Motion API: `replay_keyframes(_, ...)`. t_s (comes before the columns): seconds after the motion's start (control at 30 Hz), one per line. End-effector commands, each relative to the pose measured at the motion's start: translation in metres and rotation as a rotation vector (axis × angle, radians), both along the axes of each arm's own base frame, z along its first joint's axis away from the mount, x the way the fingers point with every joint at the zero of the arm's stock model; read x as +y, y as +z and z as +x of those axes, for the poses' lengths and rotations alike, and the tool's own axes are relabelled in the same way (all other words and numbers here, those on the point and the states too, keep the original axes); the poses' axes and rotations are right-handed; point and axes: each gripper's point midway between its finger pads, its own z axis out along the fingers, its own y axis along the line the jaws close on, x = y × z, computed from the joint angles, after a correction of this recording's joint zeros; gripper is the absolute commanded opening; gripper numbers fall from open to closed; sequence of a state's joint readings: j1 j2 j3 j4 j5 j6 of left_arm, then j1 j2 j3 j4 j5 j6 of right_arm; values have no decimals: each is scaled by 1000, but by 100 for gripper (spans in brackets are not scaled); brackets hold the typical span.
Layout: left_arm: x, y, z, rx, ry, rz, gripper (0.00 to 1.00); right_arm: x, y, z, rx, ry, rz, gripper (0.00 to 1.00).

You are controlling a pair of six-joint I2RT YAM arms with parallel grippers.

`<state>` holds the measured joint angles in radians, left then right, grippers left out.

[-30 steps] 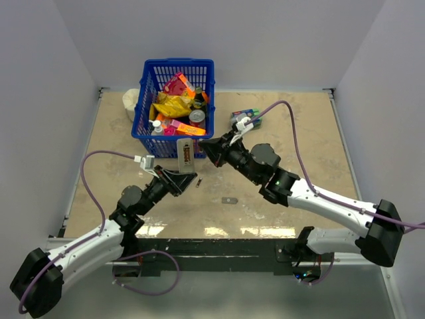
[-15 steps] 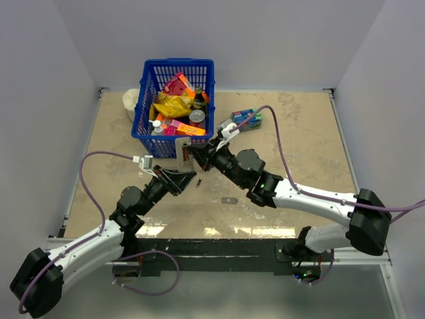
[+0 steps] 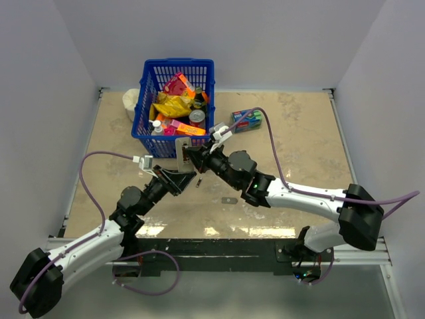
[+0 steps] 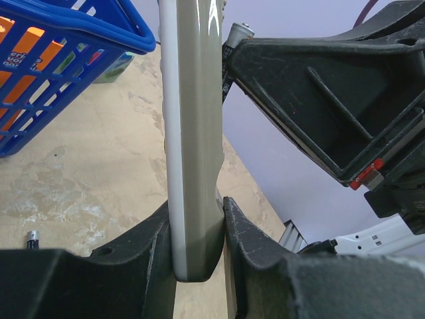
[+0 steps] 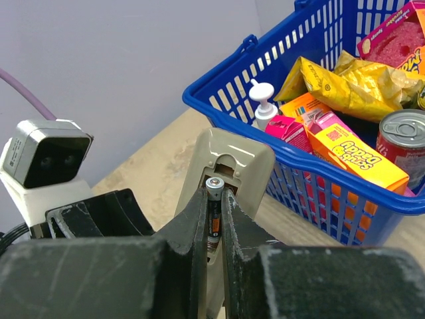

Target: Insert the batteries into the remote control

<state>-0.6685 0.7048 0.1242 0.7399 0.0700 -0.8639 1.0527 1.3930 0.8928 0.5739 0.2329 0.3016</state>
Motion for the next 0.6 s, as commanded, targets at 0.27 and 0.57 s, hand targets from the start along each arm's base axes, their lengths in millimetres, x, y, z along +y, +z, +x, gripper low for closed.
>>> replay_keyframes(0.27,5,28,4,-85,35,-49,0,-1,32,7,-59,-54,53,13)
replay_keyframes(0.57,6,31,5,-97,41,-39,0,0,23,8,-38,-63,10,17)
